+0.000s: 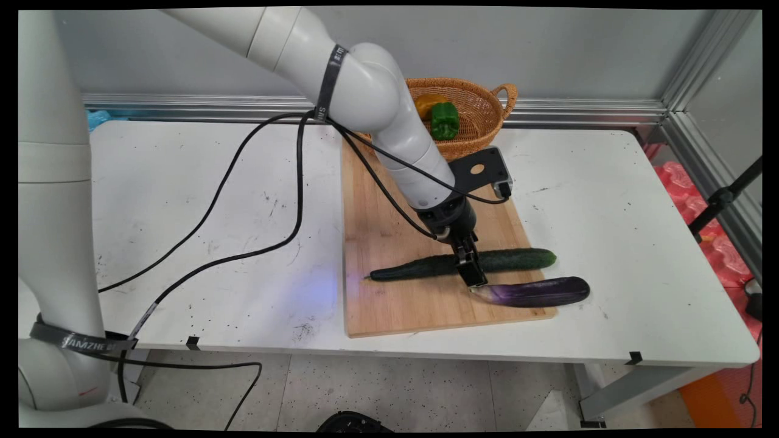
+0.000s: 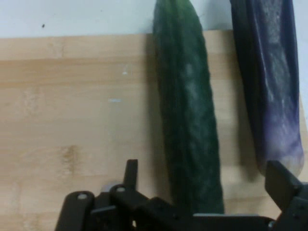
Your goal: Place the picked object on the cutting board
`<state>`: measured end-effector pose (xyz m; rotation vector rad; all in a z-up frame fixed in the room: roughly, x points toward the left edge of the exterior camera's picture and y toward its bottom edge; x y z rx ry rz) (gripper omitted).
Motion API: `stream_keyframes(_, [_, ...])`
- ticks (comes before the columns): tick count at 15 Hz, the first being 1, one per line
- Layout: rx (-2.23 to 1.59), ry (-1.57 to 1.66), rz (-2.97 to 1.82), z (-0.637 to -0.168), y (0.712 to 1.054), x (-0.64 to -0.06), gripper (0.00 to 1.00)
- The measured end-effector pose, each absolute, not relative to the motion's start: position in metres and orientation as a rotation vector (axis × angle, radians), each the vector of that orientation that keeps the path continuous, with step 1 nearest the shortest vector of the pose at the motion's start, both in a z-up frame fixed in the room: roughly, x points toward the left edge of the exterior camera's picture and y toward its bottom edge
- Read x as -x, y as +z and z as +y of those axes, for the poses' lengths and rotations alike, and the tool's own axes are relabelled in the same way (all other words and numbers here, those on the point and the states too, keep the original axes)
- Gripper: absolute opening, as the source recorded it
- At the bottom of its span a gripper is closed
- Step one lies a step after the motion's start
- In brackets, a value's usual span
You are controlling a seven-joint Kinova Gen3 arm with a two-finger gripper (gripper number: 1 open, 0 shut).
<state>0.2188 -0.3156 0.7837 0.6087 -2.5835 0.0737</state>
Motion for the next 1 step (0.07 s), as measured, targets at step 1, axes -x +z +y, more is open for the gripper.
stream_keyframes(1, [-0.605, 0.078, -2.582, -0.3169, 0.7847, -0.2196, 1.00])
